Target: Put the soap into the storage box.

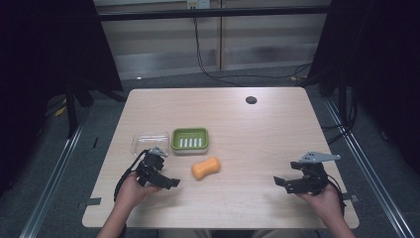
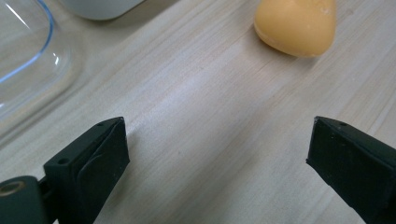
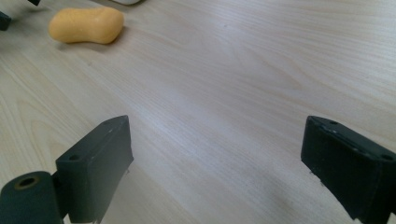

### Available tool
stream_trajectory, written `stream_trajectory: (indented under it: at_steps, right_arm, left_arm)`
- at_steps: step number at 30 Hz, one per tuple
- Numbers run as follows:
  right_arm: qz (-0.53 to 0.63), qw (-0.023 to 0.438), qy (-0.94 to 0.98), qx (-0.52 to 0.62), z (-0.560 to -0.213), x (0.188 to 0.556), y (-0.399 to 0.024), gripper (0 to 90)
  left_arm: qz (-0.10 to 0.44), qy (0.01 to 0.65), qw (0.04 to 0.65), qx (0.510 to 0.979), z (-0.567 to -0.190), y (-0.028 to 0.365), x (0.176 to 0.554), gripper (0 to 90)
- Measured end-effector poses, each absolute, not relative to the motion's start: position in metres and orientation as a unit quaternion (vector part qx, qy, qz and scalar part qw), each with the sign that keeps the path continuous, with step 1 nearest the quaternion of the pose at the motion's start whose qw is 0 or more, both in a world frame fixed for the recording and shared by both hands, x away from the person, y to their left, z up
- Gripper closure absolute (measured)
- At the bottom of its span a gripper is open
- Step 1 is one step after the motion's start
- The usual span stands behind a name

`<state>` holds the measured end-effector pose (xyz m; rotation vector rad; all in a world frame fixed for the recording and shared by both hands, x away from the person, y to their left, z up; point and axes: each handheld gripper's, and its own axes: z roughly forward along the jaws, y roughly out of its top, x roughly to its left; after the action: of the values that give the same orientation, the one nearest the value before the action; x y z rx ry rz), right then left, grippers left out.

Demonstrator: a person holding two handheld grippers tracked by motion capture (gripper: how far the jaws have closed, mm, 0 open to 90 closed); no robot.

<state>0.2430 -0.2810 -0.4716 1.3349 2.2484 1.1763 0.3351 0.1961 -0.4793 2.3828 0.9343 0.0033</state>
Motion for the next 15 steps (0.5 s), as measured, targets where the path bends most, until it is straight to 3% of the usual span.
stream_trajectory:
  at_steps: [11, 15]
  right_arm:
    - [0.400, 0.144, 0.778, 0.462, -0.471, 0.238, -0.283, 7.6]
    - [0.400, 0.142, 0.779, 0.461, -0.471, 0.236, -0.283, 7.7]
  left_arm:
    - [0.001, 0.336, 0.312, 0.889, -0.460, 0.185, 0.339, 3.8]
    - [0.004, 0.309, 0.298, 0.903, -0.448, 0.175, 0.341, 7.5]
